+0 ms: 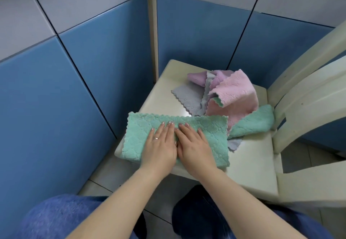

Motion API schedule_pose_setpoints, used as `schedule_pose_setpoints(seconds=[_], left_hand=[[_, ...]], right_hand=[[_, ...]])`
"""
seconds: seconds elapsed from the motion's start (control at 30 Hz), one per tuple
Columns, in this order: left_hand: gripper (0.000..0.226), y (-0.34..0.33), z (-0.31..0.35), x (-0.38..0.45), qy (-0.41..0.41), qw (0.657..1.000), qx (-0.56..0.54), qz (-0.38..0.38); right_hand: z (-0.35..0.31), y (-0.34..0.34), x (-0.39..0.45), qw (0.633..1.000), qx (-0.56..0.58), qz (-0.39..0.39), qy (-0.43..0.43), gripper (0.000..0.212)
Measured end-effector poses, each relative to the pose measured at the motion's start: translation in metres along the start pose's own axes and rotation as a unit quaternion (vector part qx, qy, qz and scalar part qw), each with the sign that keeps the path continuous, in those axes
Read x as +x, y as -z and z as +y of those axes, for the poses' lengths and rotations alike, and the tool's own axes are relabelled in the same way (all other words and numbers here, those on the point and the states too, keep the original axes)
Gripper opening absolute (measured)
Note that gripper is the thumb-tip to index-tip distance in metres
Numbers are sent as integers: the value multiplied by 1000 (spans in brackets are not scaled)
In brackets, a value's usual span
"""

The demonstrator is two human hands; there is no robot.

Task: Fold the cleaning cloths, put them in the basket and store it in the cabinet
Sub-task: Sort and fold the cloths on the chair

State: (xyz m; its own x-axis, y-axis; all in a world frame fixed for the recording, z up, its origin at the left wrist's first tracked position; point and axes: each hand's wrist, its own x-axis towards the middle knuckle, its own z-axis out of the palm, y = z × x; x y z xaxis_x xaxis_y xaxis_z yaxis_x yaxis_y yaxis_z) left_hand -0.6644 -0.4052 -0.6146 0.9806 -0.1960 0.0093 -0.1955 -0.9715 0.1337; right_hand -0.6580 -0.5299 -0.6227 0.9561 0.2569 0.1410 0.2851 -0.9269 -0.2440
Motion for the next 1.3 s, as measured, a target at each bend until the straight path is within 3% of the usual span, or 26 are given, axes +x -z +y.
schedule_pose_setpoints(seconds=[0.13,0.3,0.43,0.5,0.57,0.67,0.73,0.9,1.0,1.1,1.17,1.3], left_hand=[[82,0,-21,-5,4,1000,17,-20],[83,6,-52,-14,45,998,22,-24],[72,14,-59,-16,61,996,39,-61],[60,21,-54,-16,29,997,54,-54],[54,25,-42,-26,-63,995,75,10],[59,12,-21,-56,-170,982,82,-16],[65,7,-15,-69,-167,981,85,-43],[68,6,-33,-73,-138,985,105,-8],[91,9,-49,-73,-133,985,114,-6],[99,11,-60,-67,-149,980,134,-2],[94,10,-65,-62,-172,974,150,4],[62,1,-76,-54,-271,950,146,51]], right_hand=[[16,2,-5,998,-54,-26,-1,53],[46,15,-20,997,-62,-44,-32,71],[54,17,-24,998,-54,3,-37,62],[47,18,-21,999,-31,33,6,51],[35,19,-18,998,-2,58,35,43],[21,18,-17,998,15,52,27,35],[19,18,-20,998,2,50,38,30],[17,27,-34,993,-12,45,108,23],[8,36,-41,981,40,6,189,27],[2,44,-39,970,63,-34,232,30],[8,44,-35,972,46,-40,229,35],[32,41,-34,969,-31,-77,231,45]])
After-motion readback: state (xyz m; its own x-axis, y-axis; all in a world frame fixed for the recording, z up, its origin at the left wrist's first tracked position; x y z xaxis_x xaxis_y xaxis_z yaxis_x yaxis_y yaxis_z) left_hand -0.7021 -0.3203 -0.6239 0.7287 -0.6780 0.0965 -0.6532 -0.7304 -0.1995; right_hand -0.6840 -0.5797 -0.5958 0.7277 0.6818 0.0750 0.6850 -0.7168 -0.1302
